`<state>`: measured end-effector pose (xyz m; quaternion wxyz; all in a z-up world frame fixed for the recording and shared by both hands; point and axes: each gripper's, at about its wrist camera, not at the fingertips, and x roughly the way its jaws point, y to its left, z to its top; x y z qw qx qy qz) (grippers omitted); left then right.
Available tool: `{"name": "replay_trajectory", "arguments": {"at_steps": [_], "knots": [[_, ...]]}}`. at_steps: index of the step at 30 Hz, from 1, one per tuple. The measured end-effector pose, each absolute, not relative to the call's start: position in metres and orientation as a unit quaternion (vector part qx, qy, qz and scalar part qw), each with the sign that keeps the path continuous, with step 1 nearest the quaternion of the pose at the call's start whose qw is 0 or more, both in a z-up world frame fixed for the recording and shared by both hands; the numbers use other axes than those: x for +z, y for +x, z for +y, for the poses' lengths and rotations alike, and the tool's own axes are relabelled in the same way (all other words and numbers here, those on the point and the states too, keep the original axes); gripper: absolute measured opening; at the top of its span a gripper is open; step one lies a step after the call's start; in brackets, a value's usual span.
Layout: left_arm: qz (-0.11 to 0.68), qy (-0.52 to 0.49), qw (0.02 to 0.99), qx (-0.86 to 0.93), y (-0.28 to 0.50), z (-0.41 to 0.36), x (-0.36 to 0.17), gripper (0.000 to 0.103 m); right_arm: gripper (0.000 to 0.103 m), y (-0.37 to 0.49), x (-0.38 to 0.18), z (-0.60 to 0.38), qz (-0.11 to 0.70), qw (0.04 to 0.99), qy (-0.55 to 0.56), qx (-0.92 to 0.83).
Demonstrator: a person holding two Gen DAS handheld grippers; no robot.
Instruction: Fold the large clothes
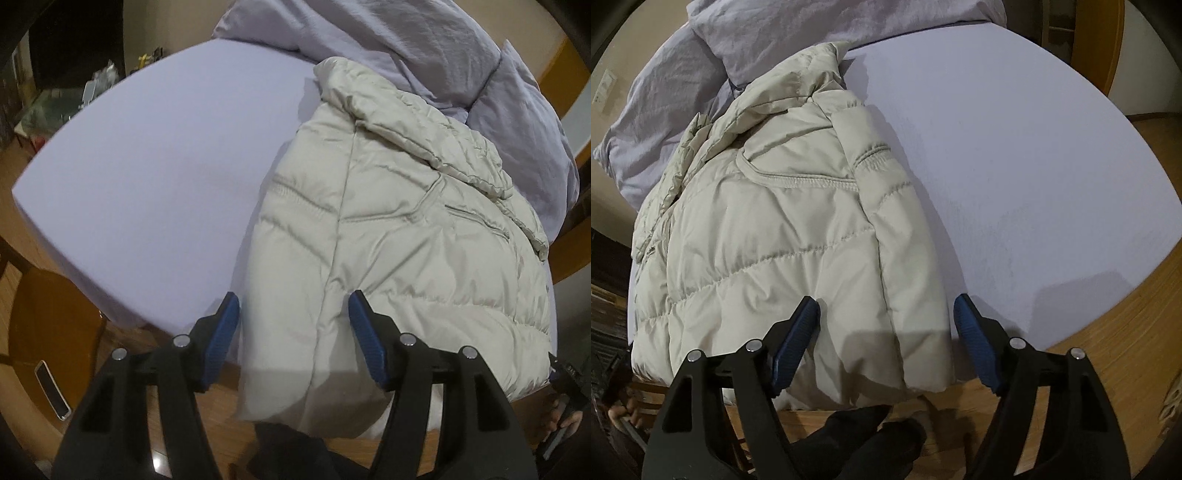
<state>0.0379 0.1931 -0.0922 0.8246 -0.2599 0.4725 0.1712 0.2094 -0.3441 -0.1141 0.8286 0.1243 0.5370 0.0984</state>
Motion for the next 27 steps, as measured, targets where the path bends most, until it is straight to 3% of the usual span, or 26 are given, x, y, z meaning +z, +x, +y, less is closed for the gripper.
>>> {"name": "replay_trajectory", "arguments": {"at_steps": [5, 11, 25, 27], "knots": [[0.47, -0.259, 0.827, 0.169, 0.037, 0.187, -0.096, 0.062, 0.062, 0.205, -0.114, -0.341, 0.532, 0.831, 0.117, 0.112], [0.467, -0.265, 0.828, 0.162, 0.035, 0.181, -0.096, 0.053, 0.051, 0.199, -0.115, -0.341, 0.523, 0.837, 0.112, 0.118], [0.462, -0.268, 0.829, 0.166, 0.031, 0.178, -0.096, 0.052, 0.052, 0.197, -0.116, -0.341, 0.516, 0.84, 0.122, 0.111], [0.458, -0.273, 0.83, 0.163, 0.03, 0.178, -0.097, 0.046, 0.047, 0.196, -0.115, -0.341, 0.515, 0.841, 0.119, 0.114]]}}
